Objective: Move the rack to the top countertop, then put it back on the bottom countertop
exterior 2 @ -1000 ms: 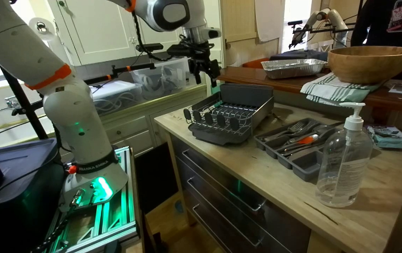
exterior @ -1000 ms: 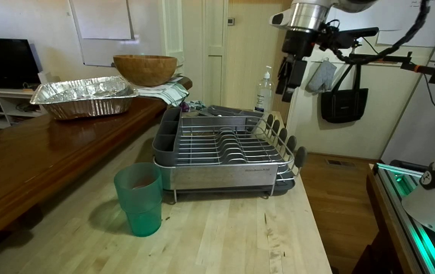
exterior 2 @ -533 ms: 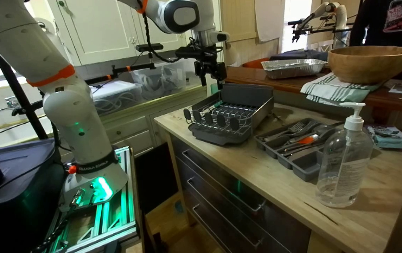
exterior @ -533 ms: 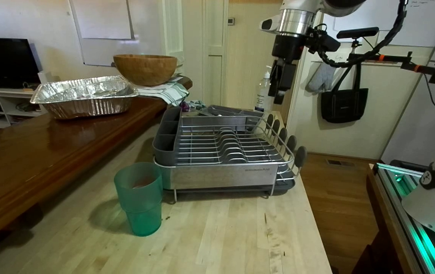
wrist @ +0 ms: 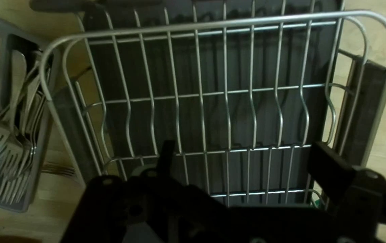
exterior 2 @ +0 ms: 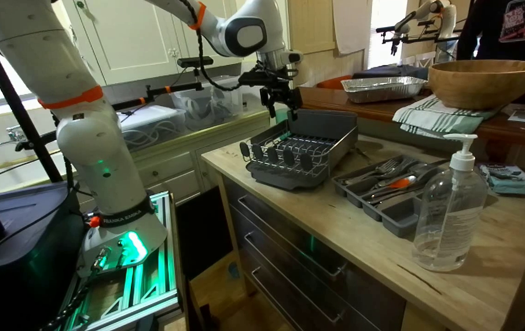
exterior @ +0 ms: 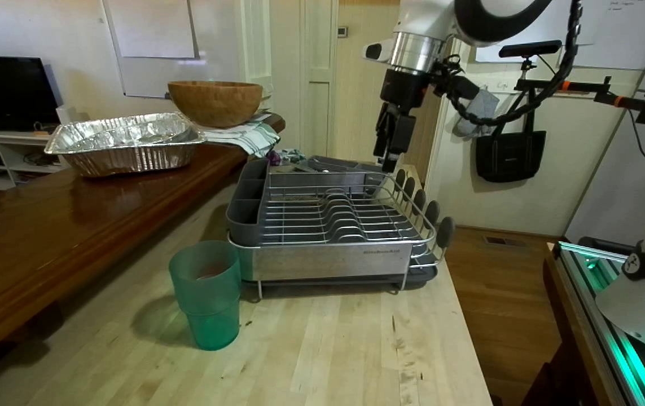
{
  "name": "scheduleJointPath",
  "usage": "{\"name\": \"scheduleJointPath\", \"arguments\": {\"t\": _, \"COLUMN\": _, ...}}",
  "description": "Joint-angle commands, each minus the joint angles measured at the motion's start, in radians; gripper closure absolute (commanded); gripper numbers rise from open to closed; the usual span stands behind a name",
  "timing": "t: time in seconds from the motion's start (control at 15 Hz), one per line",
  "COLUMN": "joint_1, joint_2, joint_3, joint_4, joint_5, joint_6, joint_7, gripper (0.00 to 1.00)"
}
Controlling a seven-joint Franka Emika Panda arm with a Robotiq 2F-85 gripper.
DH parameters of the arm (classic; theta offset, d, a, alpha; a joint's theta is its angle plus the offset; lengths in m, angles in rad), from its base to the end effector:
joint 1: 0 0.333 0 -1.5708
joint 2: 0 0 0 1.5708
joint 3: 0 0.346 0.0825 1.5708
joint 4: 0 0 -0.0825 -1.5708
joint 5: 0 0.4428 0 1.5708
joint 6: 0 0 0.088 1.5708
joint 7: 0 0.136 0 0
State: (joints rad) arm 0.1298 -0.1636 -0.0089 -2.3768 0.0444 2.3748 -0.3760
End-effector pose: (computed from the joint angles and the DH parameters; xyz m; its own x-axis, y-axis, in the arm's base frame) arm 0.5337 0.0662 0.3685 0.8799 0.4464 0.1627 0.4487 -0.8934 0.0244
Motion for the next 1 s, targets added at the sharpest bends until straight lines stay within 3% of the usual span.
{"name": "scheduleJointPath", "arguments": {"t": 0.0, "joint_1": -0.014, "joint_2": 0.184, "joint_3": 0.041, "joint_4": 0.110, "joint_5": -0.048, "joint_6": 0.030, "joint_7": 0.055, "gripper": 0.00}}
{"name": "scheduleJointPath", "arguments": {"t": 0.27, "joint_1": -0.024, "joint_2": 0.308, "joint_3": 0.054, "joint_4": 0.179, "joint_5": -0.104, "joint_6": 0.011, "joint_7": 0.148, "gripper": 0.00}}
{"name": "scheduleJointPath", "arguments": {"t": 0.53, "joint_1": -0.033, "joint_2": 0.399, "joint_3": 0.061, "joint_4": 0.234, "joint_5": -0.089, "joint_6": -0.007, "joint_7": 0.147, "gripper": 0.00}}
{"name": "scheduleJointPath", "arguments": {"t": 0.93, "joint_1": -0.063, "joint_2": 0.452, "joint_3": 0.092, "joint_4": 0.255, "joint_5": -0.043, "joint_6": 0.061, "joint_7": 0.070, "gripper": 0.03}}
